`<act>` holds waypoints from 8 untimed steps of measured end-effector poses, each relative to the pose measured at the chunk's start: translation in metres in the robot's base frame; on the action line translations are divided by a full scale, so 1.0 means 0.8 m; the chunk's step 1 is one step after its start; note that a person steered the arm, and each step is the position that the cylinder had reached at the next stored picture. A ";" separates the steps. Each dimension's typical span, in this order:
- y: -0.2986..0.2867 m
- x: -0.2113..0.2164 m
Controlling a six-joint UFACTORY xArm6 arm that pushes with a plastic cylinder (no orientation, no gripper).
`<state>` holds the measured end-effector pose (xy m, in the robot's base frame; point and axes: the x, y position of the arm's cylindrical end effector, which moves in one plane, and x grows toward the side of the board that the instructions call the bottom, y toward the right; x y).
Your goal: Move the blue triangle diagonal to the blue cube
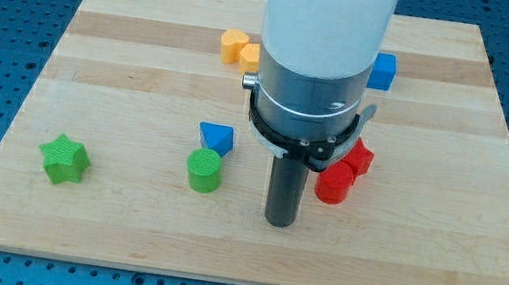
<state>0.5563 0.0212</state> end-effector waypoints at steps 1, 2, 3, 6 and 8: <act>-0.011 0.000; -0.041 0.002; -0.074 0.027; -0.116 -0.002; -0.134 -0.033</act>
<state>0.5296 -0.0863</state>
